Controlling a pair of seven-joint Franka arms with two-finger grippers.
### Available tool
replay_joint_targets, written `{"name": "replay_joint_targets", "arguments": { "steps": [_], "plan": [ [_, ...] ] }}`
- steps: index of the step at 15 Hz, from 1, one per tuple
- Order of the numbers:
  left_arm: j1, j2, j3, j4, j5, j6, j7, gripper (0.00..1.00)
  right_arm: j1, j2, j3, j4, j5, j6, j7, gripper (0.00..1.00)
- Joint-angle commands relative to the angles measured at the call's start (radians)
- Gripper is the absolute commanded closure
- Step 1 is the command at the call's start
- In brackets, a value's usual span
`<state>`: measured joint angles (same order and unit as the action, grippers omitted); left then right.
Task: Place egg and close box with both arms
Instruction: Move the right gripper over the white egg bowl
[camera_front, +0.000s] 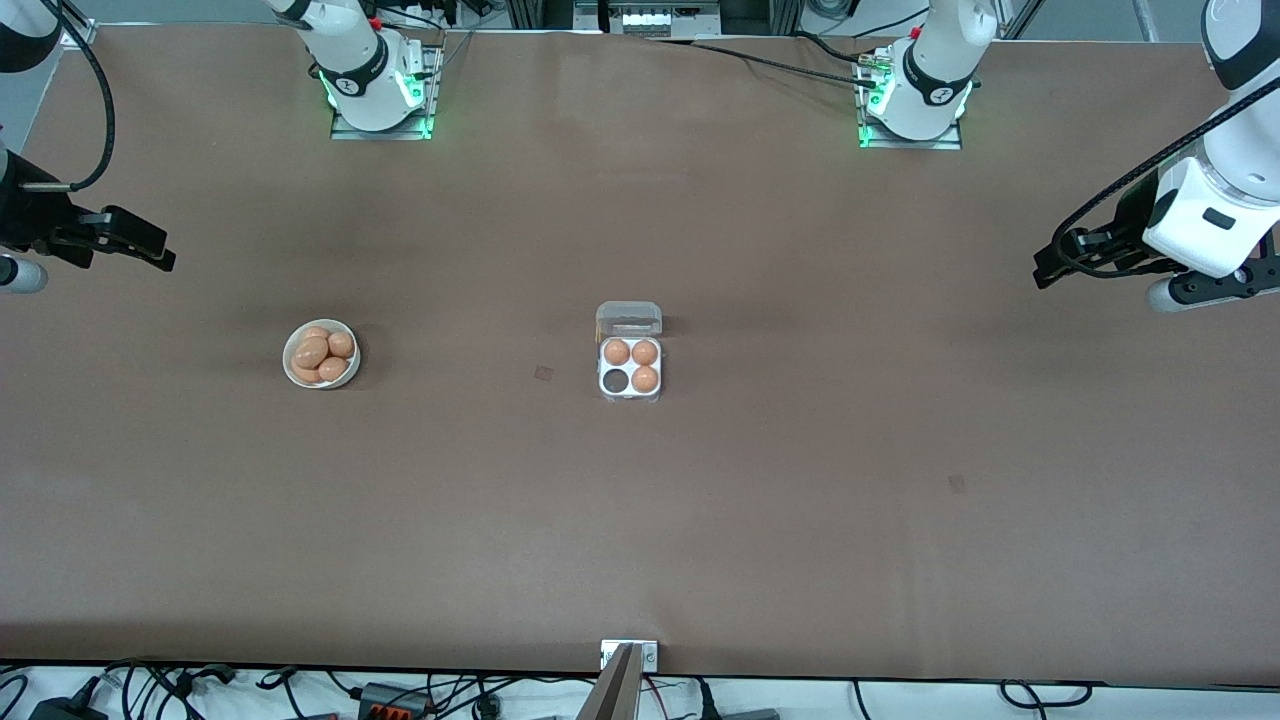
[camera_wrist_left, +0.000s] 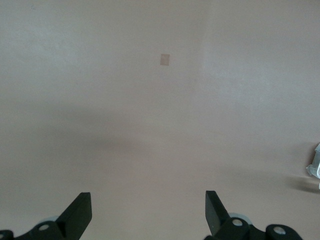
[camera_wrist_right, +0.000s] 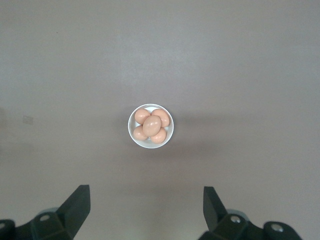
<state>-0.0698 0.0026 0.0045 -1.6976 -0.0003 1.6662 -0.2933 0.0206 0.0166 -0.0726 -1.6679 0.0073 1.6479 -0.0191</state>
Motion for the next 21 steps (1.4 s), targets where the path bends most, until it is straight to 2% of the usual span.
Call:
{"name": "replay_joint_targets", "arguments": {
  "steps": [1, 6, 14, 18, 21],
  "plan": [
    [0.007, -0.016, -0.001, -0.011, -0.004, 0.006, 0.016, 0.0, -0.008, -0.023, 0.011, -0.016, -0.01, -0.003, -0.002, 0.0],
    [0.007, -0.016, -0.001, -0.011, -0.004, 0.007, 0.017, 0.0, -0.007, -0.014, 0.011, -0.013, -0.012, -0.008, -0.019, 0.0],
    [0.007, -0.016, -0.001, -0.011, -0.004, 0.007, 0.017, 0.0, 0.035, 0.198, 0.016, -0.038, -0.009, 0.035, -0.028, 0.0],
    [0.007, -0.016, -0.001, -0.011, -0.004, 0.007, 0.017, 0.0, 0.033, 0.296, 0.016, -0.038, -0.003, 0.075, -0.38, 0.0],
    [0.007, -0.016, -0.001, -0.011, -0.004, 0.006, 0.017, 0.0, 0.038, 0.319, 0.016, -0.038, 0.003, 0.09, -0.423, 0.0]
  ]
}}
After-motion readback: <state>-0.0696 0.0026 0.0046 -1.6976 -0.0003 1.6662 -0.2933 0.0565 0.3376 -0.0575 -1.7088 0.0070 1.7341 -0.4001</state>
